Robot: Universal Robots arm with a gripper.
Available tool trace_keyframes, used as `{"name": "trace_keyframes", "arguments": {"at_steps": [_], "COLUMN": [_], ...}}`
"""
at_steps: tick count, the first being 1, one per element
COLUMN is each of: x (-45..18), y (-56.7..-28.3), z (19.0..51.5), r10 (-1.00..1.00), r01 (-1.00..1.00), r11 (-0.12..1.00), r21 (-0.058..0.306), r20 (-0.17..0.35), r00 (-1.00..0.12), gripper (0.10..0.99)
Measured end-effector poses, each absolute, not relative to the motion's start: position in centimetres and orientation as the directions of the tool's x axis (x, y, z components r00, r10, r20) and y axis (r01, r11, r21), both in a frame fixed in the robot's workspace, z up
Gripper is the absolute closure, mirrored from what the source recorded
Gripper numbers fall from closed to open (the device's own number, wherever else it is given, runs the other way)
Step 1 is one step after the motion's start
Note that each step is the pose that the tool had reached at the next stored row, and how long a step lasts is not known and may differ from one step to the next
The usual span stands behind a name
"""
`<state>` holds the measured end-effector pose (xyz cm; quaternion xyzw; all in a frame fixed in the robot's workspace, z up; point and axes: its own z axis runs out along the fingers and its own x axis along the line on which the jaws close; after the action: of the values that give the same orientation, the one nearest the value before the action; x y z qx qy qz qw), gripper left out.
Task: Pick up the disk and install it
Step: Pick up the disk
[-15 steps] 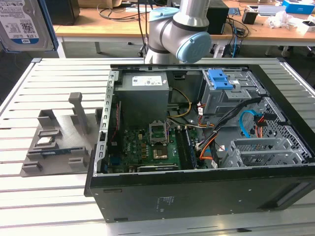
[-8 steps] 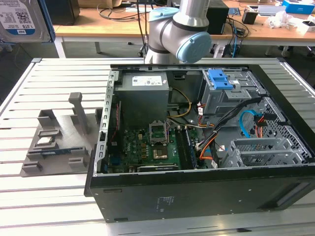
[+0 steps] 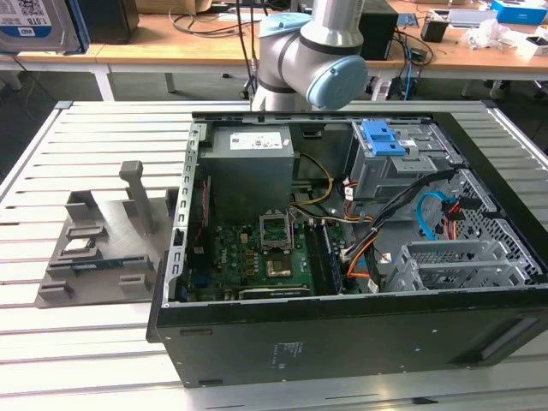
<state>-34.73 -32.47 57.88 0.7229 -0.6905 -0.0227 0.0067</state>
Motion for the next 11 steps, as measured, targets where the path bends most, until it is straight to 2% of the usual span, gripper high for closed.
{"name": "trace_keyframes", "arguments": {"at_steps": [4, 11], "x": [-34.7, -34.7], "y": [-32.5, -32.5], "z": [59.5, 59.6], "r10": [-0.999, -0.999], "r01": [-0.998, -0.998], "r11": [-0.046, -0.046], "r21": [0.041, 0.041], "r20": [-0.024, -0.026], "r00": [0.045, 0.045], "gripper": [0.718, 0.718]}}
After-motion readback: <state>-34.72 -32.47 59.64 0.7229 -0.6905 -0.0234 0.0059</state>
